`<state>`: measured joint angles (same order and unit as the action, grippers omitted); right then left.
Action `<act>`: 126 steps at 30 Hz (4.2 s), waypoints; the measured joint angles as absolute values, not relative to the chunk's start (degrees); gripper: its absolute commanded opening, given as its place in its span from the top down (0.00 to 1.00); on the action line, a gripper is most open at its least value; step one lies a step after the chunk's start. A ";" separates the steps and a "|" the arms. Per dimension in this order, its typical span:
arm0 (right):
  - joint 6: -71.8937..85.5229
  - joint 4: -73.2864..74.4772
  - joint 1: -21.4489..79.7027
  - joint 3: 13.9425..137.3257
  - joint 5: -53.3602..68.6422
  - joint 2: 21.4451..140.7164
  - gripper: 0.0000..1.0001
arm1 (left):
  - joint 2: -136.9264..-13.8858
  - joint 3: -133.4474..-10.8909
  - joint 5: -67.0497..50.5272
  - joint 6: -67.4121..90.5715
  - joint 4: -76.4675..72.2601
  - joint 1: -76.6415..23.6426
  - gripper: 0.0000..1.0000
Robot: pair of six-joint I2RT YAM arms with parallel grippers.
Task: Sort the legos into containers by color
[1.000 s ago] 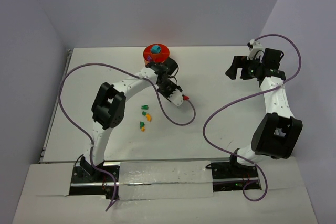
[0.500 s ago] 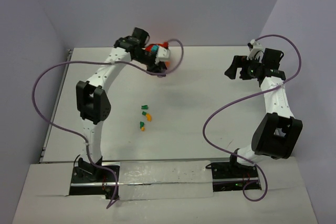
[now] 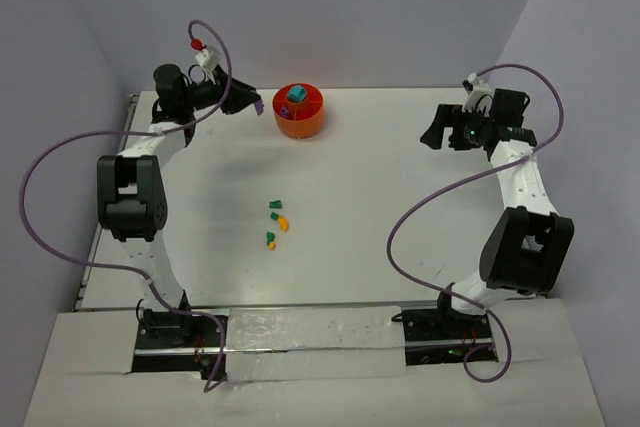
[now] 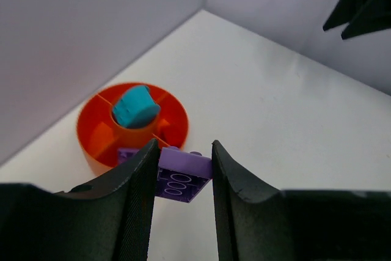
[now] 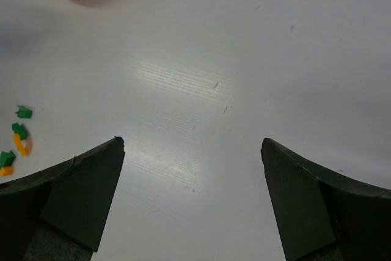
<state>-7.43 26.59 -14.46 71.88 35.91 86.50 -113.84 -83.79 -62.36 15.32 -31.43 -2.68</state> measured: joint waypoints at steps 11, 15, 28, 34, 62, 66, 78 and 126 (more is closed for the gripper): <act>-7.34 28.26 -13.28 74.76 33.22 88.82 0.00 | -126.75 -85.66 -53.96 29.47 -61.15 -3.12 1.00; -7.33 28.82 -13.12 75.53 32.29 89.41 0.00 | -129.96 -85.78 -53.85 31.18 -65.00 -4.26 1.00; -7.35 29.92 -11.79 76.92 31.07 91.71 0.00 | -134.95 -92.99 -55.85 30.98 -67.95 -6.14 0.99; -7.36 30.33 -11.54 76.95 31.03 92.19 0.00 | -138.01 -95.97 -56.36 30.40 -67.35 -6.20 0.98; -7.55 31.36 -11.49 78.28 31.07 92.57 0.00 | -143.13 -100.55 -56.58 23.82 -59.16 -7.39 0.83; -7.57 31.38 -11.49 78.84 31.07 92.87 0.00 | -143.17 -100.55 -56.55 23.68 -58.80 -7.42 0.77; -7.57 31.42 -11.49 78.85 31.09 93.12 0.00 | -143.15 -100.19 -56.07 22.60 -58.11 -7.44 0.13; -13.75 24.01 -4.38 65.39 26.57 82.52 0.00 | -95.24 -74.95 -35.80 -31.27 28.60 -13.15 0.01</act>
<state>-13.75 24.01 -4.38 65.39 26.57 82.52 -95.24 -74.95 -35.80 -31.27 28.60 -13.15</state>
